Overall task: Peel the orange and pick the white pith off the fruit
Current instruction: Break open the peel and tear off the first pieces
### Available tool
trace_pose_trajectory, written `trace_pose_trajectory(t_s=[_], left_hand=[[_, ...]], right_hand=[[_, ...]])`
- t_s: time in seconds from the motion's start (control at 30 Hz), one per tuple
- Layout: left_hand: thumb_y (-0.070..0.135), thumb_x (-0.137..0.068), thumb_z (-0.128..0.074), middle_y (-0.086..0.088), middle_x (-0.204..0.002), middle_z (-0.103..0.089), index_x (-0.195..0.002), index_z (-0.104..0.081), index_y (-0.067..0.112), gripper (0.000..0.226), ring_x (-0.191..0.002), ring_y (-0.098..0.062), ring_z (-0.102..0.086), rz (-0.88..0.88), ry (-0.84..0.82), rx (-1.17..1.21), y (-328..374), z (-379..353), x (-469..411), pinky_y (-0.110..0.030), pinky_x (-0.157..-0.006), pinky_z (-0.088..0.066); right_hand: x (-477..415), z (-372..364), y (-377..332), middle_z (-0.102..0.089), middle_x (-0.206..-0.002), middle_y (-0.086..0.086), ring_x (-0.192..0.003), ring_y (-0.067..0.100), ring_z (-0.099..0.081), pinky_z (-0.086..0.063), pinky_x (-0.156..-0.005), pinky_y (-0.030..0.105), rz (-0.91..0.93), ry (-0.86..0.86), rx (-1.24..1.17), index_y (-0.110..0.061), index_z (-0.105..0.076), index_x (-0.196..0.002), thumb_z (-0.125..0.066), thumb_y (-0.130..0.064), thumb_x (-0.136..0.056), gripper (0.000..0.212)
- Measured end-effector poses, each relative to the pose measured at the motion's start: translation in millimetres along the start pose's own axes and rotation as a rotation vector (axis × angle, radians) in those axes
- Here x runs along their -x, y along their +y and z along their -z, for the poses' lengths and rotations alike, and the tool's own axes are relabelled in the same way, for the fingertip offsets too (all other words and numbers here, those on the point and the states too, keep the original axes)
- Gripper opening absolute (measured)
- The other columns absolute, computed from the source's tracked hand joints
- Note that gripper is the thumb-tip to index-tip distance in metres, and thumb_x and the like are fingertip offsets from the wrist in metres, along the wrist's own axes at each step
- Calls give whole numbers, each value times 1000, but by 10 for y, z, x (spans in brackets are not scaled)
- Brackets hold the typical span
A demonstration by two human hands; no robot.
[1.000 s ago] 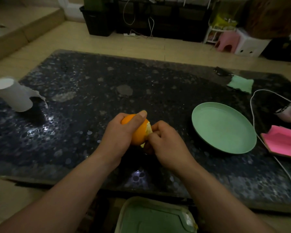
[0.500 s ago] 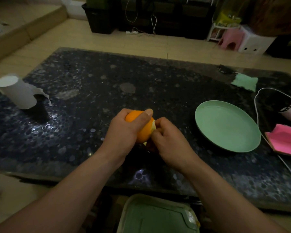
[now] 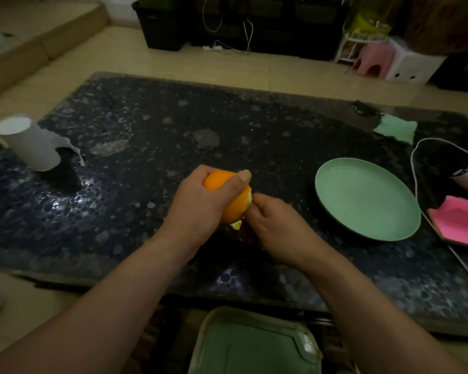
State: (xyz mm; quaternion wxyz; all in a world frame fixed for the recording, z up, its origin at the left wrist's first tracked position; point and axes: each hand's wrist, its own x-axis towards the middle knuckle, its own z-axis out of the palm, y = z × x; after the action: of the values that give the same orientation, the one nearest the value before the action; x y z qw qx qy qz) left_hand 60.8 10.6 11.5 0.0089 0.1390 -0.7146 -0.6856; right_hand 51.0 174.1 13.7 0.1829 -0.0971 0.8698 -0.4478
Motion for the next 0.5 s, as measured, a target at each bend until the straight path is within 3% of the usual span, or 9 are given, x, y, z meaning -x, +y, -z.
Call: trace_pose_trajectory(t_s=[0.13, 0.27, 0.37, 0.43, 0.5], left_hand=[[73, -65, -80, 3, -104, -73, -105, -69, 34, 58, -93, -17, -73, -28, -12, -46, 46, -3, 46, -39, -75, -64], [74, -63, -83, -2, -101, -76, -104, -72, 27, 62, -89, -21, -75, 87, -31, 56, 32, 17, 7, -39, -74, -60], [67, -74, -83, -7, -99, -76, -104, -72, 23, 55, -85, -22, -74, 184, -89, 174, 17, 44, -29, -45, -80, -61], [64, -82, -75, -10, -101, -77, -113, -71, 21, 53, -86, -26, -74, 291, -114, 332, 57, 76, -31, -49, -84, -62], [66, -90, -66, -19, -111, -76, -128, -69, 12, 65, -82, -31, -72, 401, -132, 524, 102, 134, -31, -40, -67, -64]], right_hand=[[0, -21, 29, -71, -71, -2, -59, 9, -63, -51, -58, 34, 8, 16, -58, -15, -68, -95, -49, -35, -107, 30], [4, -30, 51, -71, -71, 2, -59, 11, -64, -53, -61, 39, 39, 27, -61, -12, -67, -91, -50, -31, -106, 30], [13, -9, 56, -70, -68, 3, -58, 12, -63, -52, -59, 35, 39, 33, -45, -9, -67, -90, -49, -23, -105, 27], [12, -11, 70, -67, -65, 2, -55, 11, -59, -47, -52, 27, 10, 34, -185, -10, -67, -89, -47, -14, -104, 25], [-16, -15, 106, -63, -64, 5, -53, 13, -55, -43, -50, 24, -28, 29, -423, -14, -68, -89, -44, -10, -103, 28]])
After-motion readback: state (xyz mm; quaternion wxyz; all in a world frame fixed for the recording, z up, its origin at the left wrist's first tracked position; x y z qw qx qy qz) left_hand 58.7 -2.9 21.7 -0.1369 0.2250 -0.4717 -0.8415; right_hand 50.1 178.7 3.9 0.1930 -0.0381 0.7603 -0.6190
